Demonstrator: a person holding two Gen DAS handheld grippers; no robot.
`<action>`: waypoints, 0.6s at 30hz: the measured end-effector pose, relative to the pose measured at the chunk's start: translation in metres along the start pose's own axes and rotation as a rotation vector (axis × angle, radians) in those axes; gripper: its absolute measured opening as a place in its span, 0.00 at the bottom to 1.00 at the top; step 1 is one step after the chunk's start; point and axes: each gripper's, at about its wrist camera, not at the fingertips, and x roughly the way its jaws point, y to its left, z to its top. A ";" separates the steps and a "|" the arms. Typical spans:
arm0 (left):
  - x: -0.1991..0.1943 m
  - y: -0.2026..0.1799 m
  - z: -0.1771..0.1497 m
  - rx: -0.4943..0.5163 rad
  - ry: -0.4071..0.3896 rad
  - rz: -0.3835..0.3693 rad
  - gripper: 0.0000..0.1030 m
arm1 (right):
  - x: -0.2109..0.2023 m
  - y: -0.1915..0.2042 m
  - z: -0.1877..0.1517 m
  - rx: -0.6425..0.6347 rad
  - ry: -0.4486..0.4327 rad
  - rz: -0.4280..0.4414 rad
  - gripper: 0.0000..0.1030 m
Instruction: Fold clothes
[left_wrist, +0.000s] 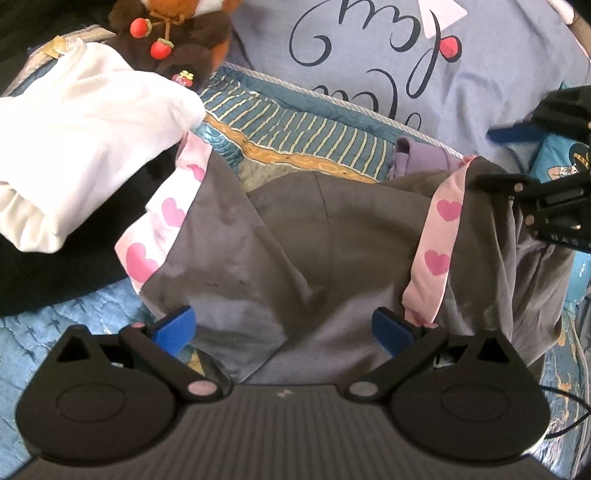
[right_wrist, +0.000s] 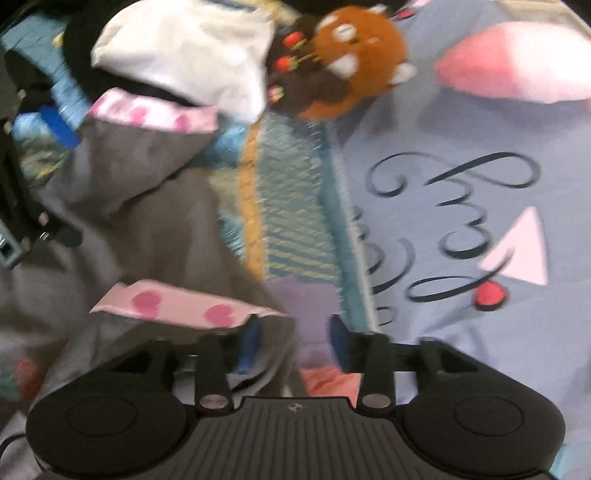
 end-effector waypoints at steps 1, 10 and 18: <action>0.000 0.001 0.000 -0.003 0.000 0.001 1.00 | -0.007 -0.002 0.000 0.029 -0.022 -0.027 0.53; 0.002 0.000 -0.001 -0.007 0.011 0.009 1.00 | -0.046 0.004 -0.068 0.047 0.051 -0.129 0.61; 0.007 -0.014 -0.005 0.050 0.015 0.028 1.00 | -0.041 -0.007 -0.115 0.024 0.152 -0.006 0.53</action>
